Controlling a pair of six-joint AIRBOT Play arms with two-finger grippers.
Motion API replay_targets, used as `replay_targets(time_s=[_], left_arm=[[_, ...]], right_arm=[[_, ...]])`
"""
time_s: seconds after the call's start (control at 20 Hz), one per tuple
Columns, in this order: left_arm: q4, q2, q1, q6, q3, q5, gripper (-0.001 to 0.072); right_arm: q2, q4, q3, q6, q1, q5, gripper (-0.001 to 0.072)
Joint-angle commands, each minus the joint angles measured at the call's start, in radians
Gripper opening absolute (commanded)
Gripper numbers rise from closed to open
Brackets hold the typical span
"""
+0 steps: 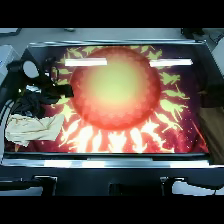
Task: Fold the clothes and pants, and hang the long-sleeved shirts on hangers.
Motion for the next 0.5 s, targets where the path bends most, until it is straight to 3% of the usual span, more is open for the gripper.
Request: replay_targets(time_s=[0.0, 0.45], left_arm=[[0.015, 0.134, -0.014, -0.008, -0.282, 0.164, 0.0702], [0.023, 0.139, -0.014, -0.007, -0.298, 0.183, 0.0703]], right_arm=[[-0.006, -0.027, -0.156, 0.022, 0.125, 0.085, 0.0638], [-0.006, -0.033, -0.156, 0.018, 0.129, 0.100, 0.0635]])
